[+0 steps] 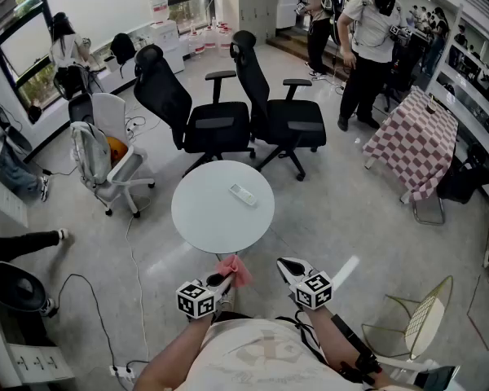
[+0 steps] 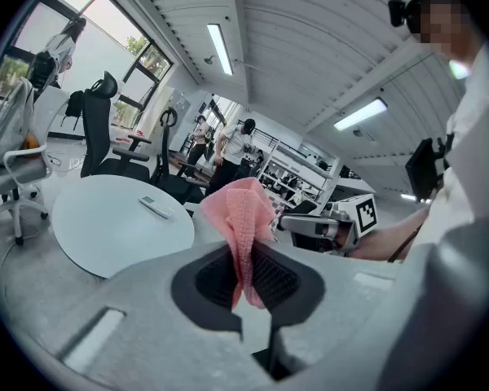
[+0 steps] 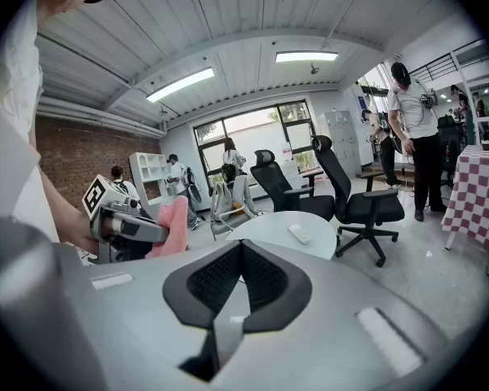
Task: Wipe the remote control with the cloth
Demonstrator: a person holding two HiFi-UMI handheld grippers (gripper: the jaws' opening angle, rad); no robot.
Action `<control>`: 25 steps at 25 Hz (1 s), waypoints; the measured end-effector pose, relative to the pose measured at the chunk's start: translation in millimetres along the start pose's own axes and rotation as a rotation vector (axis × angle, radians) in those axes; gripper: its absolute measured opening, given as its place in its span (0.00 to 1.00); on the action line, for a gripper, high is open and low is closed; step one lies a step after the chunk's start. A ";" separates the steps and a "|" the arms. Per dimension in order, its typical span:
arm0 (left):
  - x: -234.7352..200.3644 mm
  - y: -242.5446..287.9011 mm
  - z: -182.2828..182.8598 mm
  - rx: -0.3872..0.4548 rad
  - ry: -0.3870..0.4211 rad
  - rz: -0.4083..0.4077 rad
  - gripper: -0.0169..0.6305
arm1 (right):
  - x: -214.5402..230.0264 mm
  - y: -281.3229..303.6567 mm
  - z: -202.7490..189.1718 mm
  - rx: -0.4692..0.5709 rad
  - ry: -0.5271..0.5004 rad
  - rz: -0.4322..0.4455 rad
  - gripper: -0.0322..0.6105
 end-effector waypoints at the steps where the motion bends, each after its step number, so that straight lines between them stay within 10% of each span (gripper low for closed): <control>1: -1.1 0.9 1.1 -0.002 0.002 -0.003 0.05 | 0.7 1.1 -0.1 -0.001 -0.001 -0.001 0.06; 25: -32.2 57.9 17.2 -0.085 -0.034 -0.048 0.05 | 50.4 32.5 -10.8 -0.085 0.049 -0.079 0.06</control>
Point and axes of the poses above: the fingertips, and each gripper's own axes: y forward along the fingers, x to its right, z out of its top, the point moved 3 cm from there along -y, backward along the fingers, and after that the axes turned 3 degrees about -z, right-handed, at the moved point
